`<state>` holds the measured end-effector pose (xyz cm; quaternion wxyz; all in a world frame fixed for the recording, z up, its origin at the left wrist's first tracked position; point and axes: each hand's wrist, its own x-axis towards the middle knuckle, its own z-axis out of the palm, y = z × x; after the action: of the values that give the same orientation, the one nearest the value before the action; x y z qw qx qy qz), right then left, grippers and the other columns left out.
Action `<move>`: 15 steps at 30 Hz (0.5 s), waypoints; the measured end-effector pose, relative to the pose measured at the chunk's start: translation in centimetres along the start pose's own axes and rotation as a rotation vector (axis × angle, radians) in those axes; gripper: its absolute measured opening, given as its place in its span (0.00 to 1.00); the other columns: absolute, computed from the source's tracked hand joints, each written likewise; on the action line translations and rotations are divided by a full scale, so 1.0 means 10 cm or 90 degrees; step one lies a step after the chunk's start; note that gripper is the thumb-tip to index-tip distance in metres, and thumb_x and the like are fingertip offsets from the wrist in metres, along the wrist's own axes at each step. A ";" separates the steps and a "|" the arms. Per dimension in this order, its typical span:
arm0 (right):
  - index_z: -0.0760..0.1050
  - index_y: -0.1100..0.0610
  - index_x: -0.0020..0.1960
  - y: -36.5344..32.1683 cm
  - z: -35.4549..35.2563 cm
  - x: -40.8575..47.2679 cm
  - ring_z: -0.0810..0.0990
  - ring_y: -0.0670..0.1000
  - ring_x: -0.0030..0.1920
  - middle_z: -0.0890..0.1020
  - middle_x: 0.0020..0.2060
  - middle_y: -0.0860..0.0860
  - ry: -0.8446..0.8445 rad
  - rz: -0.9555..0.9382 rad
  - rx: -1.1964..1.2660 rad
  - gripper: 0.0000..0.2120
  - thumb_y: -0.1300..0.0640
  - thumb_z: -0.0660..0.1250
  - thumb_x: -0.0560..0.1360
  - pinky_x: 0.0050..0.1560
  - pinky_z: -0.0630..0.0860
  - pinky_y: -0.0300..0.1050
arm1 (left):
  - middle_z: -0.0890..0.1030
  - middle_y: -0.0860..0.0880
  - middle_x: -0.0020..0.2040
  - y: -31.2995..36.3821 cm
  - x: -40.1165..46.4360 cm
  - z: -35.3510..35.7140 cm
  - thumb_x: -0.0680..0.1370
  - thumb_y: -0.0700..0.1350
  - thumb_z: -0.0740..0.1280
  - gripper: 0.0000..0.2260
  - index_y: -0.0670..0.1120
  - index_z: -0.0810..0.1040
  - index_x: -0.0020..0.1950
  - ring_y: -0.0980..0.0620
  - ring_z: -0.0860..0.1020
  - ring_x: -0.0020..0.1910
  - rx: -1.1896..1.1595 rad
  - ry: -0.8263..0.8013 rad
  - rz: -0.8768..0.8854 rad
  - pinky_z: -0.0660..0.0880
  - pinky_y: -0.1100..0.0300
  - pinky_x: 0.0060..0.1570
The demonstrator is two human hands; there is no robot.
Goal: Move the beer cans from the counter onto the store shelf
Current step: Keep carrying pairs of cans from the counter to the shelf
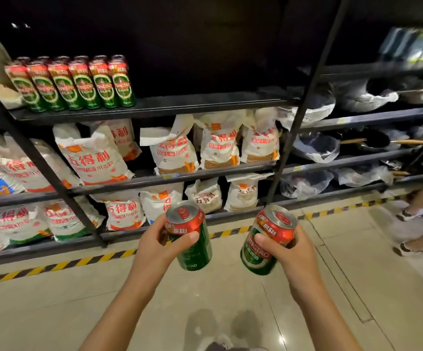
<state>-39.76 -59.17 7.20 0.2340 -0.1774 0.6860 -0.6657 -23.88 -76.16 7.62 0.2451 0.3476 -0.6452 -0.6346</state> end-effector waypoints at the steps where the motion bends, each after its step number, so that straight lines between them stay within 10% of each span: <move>1: 0.74 0.48 0.57 -0.03 0.04 0.20 0.81 0.48 0.51 0.82 0.50 0.48 -0.015 -0.001 -0.005 0.34 0.54 0.81 0.53 0.41 0.76 0.35 | 0.77 0.58 0.57 0.03 0.15 0.01 0.54 0.64 0.72 0.33 0.62 0.73 0.58 0.57 0.74 0.58 0.001 0.013 0.001 0.72 0.60 0.51; 15: 0.73 0.41 0.53 -0.20 1.51 2.33 0.79 0.44 0.52 0.80 0.52 0.44 -0.224 -0.004 -0.048 0.27 0.54 0.79 0.58 0.45 0.75 0.36 | 0.80 0.56 0.53 0.18 1.87 -0.78 0.54 0.59 0.74 0.28 0.60 0.75 0.53 0.59 0.75 0.54 -0.044 0.224 -0.032 0.72 0.58 0.48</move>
<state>-50.76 -84.75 7.19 0.3415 -0.3023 0.6583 -0.5989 -30.18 -95.54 7.65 0.3505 0.4606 -0.5613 -0.5916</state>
